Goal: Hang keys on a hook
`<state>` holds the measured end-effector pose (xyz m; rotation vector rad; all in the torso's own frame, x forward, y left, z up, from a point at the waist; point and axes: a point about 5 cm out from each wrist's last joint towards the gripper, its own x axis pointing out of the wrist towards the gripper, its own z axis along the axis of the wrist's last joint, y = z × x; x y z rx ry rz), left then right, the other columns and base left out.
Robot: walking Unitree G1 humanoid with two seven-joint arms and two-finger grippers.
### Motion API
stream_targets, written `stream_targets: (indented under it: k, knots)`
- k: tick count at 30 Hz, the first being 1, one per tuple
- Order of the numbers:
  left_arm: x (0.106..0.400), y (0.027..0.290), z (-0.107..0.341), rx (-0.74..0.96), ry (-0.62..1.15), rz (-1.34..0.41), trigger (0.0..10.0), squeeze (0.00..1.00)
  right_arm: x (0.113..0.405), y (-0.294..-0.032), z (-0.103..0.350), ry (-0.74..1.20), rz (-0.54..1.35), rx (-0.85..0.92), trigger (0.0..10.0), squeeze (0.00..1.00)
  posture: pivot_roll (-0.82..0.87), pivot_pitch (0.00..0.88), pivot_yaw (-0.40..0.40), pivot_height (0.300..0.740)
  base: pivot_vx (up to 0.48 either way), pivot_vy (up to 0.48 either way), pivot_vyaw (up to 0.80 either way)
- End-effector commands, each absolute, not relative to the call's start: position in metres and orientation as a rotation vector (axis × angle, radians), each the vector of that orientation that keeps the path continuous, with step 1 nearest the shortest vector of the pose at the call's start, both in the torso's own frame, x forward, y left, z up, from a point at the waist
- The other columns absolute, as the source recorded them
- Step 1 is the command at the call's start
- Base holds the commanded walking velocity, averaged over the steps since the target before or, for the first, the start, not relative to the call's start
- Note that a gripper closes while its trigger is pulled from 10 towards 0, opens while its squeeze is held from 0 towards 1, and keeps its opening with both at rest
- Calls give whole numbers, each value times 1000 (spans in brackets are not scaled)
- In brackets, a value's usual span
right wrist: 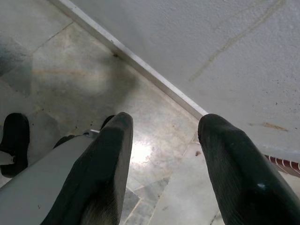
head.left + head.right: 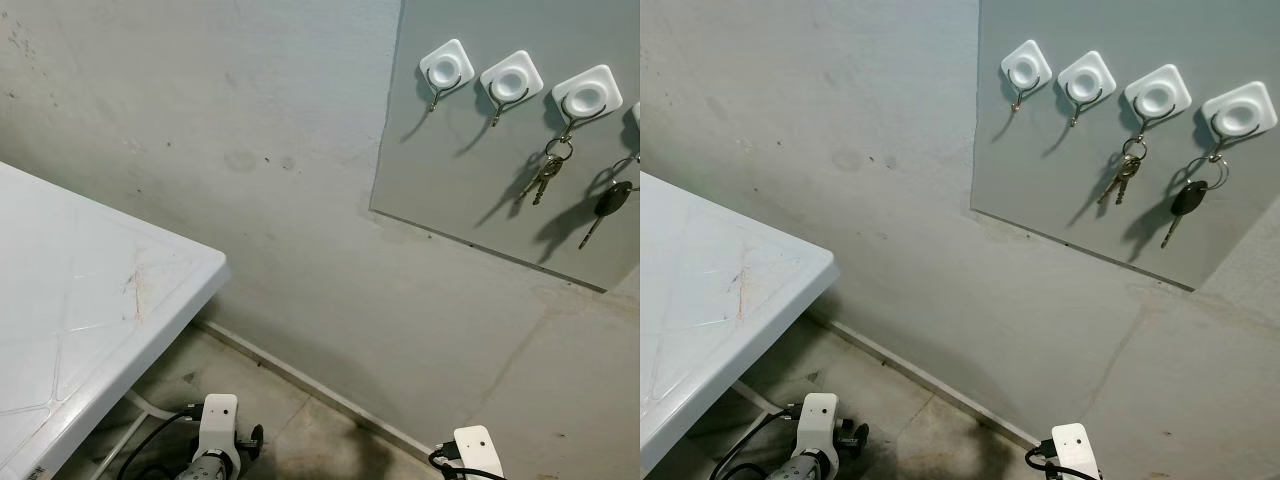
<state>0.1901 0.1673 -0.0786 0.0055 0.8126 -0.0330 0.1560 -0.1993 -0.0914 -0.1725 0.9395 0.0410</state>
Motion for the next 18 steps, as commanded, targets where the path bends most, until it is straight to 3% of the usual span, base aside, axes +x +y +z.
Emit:
stream_targets:
  k: [1,5,18]
  knots:
    - [190,171,-78,16,812,-23,10000,0,156,-200,-91,943,32,-177,10000,0,-18,0,-8,740,0,0,0]
    - [193,169,-76,-1,784,-22,10000,0,158,-200,-90,928,33,-169,10000,0,-20,0,-5,740,0,0,0]
    - [224,154,-49,-125,516,-75,10000,0,206,-195,-60,632,48,-35,10000,0,-22,0,-5,740,0,0,0]
